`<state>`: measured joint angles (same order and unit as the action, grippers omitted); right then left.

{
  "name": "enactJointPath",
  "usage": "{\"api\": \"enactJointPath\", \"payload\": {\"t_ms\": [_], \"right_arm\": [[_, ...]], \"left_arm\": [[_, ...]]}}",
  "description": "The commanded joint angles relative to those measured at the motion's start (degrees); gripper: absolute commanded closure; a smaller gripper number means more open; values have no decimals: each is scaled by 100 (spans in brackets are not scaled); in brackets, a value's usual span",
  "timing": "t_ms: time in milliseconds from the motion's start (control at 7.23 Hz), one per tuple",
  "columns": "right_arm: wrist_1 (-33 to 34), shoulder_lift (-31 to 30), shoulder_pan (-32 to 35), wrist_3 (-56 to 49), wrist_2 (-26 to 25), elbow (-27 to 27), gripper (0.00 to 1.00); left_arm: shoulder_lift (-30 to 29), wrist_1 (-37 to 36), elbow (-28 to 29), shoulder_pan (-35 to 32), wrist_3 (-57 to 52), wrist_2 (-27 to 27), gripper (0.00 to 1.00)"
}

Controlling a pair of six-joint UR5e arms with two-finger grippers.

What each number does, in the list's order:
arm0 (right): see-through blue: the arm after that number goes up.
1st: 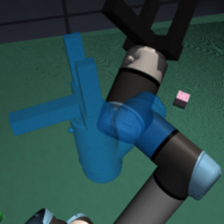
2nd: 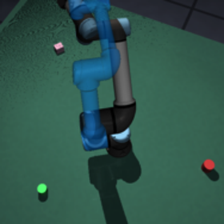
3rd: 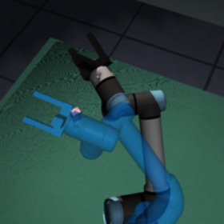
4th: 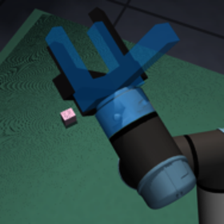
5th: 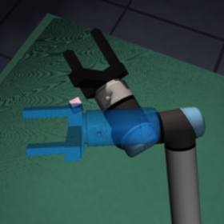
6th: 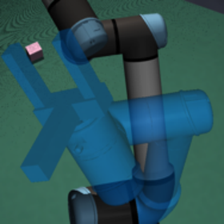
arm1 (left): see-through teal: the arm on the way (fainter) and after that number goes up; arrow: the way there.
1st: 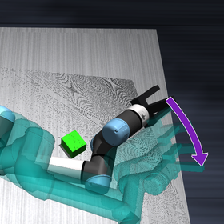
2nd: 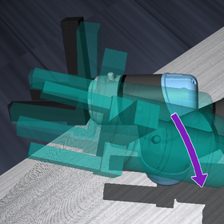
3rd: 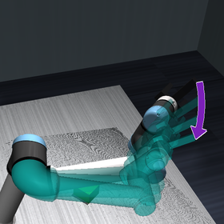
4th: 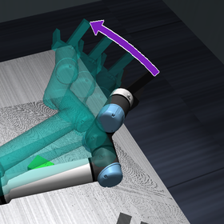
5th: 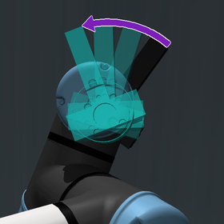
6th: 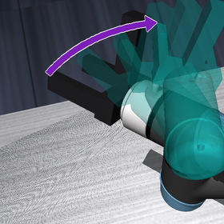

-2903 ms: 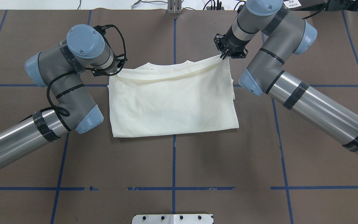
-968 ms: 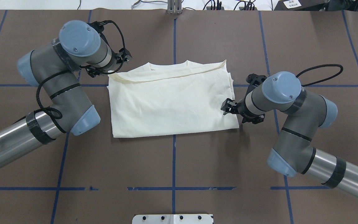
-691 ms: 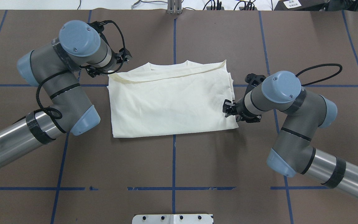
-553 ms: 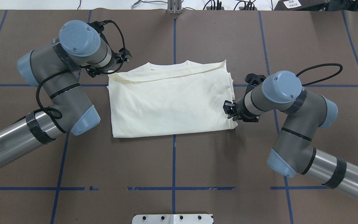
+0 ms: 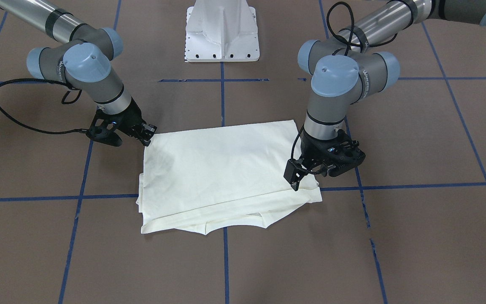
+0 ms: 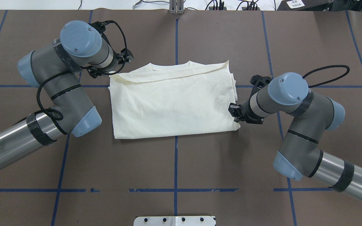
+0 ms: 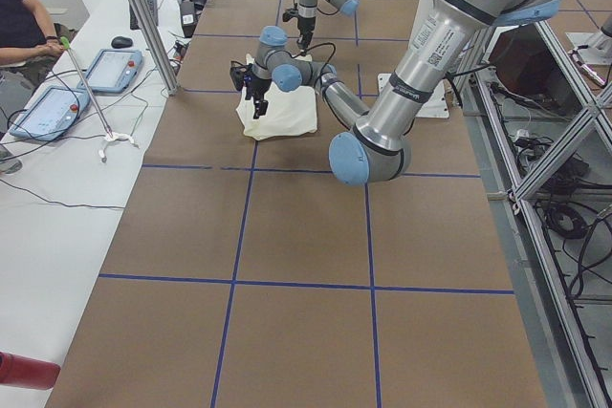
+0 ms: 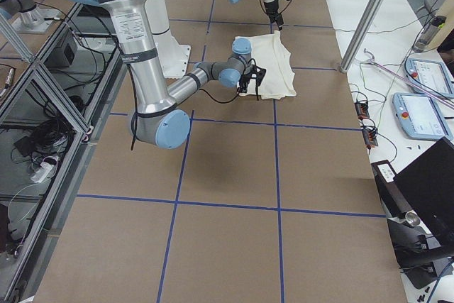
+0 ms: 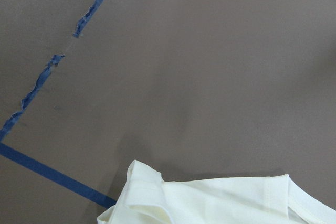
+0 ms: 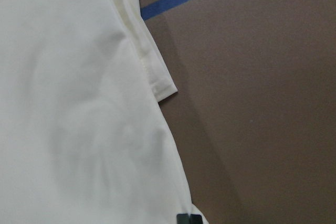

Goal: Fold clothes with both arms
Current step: 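Drag the folded shirt toward the robot with the right gripper, rotating it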

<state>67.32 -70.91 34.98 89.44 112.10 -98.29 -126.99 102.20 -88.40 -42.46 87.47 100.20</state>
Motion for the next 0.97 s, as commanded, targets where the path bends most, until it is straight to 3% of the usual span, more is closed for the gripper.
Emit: {"api": "enactJointPath", "payload": {"t_ms": [0,553,829], "right_arm": [[-17,-525,-200,-5,102,-643,100],[-26,-2396,-1464,3,-136,-2392,100],[-26,-3014,-2324,108,-118,-2783,100]], "left_arm": [[-1,-16,-89,1,24,0,0],[86,-7,-107,10,33,-9,0],[78,-7,-134,62,51,-9,0]]}}
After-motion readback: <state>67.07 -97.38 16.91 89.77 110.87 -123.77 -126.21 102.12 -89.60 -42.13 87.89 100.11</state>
